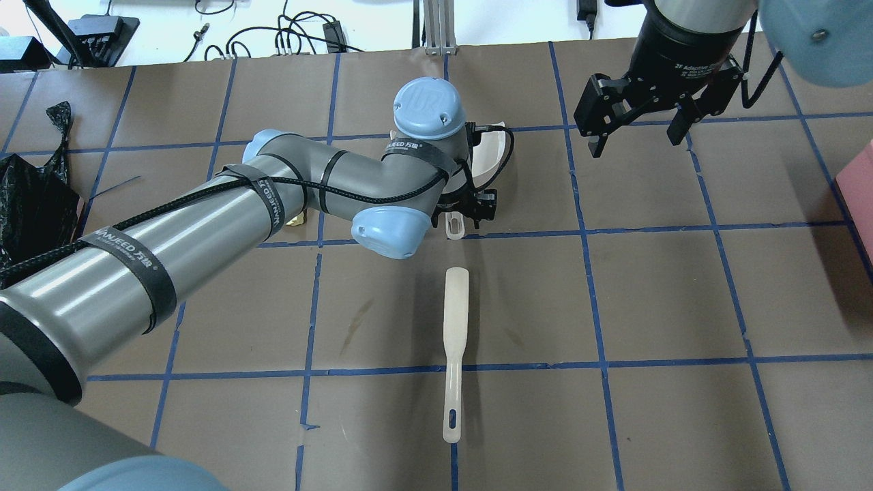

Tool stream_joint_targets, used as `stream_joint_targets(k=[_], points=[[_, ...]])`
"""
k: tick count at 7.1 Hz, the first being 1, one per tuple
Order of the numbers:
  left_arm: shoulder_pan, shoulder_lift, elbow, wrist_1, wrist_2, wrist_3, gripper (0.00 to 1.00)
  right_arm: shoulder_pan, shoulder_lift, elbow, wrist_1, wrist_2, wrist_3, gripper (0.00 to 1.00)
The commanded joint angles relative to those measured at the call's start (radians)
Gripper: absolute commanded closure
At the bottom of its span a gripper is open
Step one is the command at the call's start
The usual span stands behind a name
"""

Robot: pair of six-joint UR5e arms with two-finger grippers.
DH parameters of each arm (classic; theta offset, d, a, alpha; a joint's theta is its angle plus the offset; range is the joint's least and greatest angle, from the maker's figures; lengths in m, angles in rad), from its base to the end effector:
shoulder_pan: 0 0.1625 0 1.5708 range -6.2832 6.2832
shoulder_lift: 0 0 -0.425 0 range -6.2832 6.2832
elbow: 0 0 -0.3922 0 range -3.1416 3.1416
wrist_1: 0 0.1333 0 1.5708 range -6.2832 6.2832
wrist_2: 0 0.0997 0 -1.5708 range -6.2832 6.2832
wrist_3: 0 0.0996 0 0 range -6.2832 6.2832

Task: Sweep and dump trash in nearest bin
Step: 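Reach the left gripper to the white dustpan handle and grasp it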

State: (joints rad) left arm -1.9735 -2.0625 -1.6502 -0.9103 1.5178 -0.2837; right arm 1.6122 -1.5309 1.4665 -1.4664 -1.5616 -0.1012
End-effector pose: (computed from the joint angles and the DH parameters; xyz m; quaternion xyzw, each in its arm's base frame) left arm -0.3778 -0.5334 0.2350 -0.0606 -0.9968 0.0332 0.0400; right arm 0.1550 -0.4980 0.5089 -0.0711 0.9973 0.0199 0.0052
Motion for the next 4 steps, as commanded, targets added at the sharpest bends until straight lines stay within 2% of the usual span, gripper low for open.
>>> stream_joint_targets(k=[1, 2, 3, 4], points=[[0.002, -0.011, -0.002, 0.004, -0.002, -0.009, 0.48, 0.0, 0.0, 0.0, 0.0, 0.0, 0.0, 0.03], [0.004, -0.017, 0.018, 0.004, -0.002, -0.018, 0.76, 0.0, 0.0, 0.0, 0.0, 0.0, 0.0, 0.03], [0.024, -0.007, 0.017, 0.004, -0.011, -0.018, 0.91, 0.0, 0.0, 0.0, 0.0, 0.0, 0.0, 0.03], [0.031, -0.002, 0.015, 0.004, -0.013, -0.018, 0.97, 0.0, 0.0, 0.0, 0.0, 0.0, 0.0, 0.03]])
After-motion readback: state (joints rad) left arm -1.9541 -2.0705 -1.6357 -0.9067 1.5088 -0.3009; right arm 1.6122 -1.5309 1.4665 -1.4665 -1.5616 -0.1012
